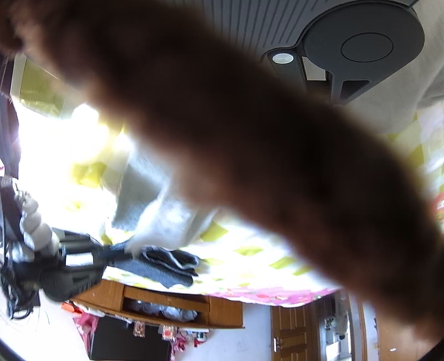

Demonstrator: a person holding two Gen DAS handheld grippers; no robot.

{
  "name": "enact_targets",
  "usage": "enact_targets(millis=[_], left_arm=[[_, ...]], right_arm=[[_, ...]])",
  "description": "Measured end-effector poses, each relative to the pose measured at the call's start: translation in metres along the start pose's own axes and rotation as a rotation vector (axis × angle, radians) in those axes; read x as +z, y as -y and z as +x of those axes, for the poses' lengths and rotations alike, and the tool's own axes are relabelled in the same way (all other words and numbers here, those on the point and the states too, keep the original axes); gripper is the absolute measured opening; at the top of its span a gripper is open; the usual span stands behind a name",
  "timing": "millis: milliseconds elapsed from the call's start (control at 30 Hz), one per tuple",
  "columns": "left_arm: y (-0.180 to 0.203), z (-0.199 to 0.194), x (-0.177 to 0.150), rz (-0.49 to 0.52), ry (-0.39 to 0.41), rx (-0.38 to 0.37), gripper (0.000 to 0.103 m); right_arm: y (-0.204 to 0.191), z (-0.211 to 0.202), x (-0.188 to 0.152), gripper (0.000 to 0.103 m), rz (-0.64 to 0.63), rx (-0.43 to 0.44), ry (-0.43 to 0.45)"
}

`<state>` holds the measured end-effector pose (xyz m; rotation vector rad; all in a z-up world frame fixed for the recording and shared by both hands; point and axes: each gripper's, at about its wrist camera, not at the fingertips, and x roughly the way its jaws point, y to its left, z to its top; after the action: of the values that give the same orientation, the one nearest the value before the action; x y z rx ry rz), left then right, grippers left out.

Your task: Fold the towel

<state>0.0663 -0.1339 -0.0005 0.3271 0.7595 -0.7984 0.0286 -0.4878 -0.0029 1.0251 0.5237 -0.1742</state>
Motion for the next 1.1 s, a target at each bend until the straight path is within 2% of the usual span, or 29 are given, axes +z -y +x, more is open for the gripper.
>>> enact_targets(millis=[67,167,267,367,433,500,600,667,767,833,1033,1100], left_arm=[[0.006,0.003,-0.005,0.018,-0.019,-0.012,0.059],[0.010,0.002,-0.006,0.030,-0.023,-0.023,0.059],[0.007,0.003,-0.002,0.020,-0.015,-0.016,0.059],[0.006,0.002,0.001,0.018,-0.006,-0.008,0.059],[0.006,0.001,0.003,0.025,0.000,-0.006,0.059],[0.005,-0.002,0.006,0.031,0.009,0.003,0.059],[0.004,-0.008,0.008,0.017,0.033,0.000,0.059],[0.004,-0.006,0.005,0.008,0.028,-0.012,0.061],[0.007,0.004,-0.004,0.015,-0.015,-0.016,0.061],[0.010,0.004,-0.009,0.020,-0.024,-0.027,0.061],[0.010,0.000,-0.007,0.011,-0.017,-0.030,0.061],[0.010,0.000,-0.006,0.012,-0.014,-0.030,0.061]], right_arm=[[0.027,0.005,-0.007,0.019,0.064,-0.056,-0.052],[0.039,0.006,-0.006,0.022,0.129,-0.036,-0.067],[0.032,0.013,0.003,0.024,0.114,0.000,-0.063],[0.019,0.026,0.006,0.023,0.065,-0.037,-0.072],[0.009,0.031,0.009,0.019,0.037,-0.042,-0.071],[-0.006,0.028,0.015,0.019,0.015,-0.013,-0.044],[-0.024,0.000,0.016,0.019,-0.051,0.062,0.050],[-0.016,-0.008,0.010,0.019,-0.060,0.039,0.054],[0.016,0.003,0.000,0.019,-0.024,-0.095,-0.006],[0.029,0.004,-0.004,0.019,0.003,-0.107,-0.032],[0.033,-0.016,-0.001,0.024,-0.003,-0.127,0.008],[0.038,-0.015,-0.001,0.031,0.040,-0.116,-0.010]])
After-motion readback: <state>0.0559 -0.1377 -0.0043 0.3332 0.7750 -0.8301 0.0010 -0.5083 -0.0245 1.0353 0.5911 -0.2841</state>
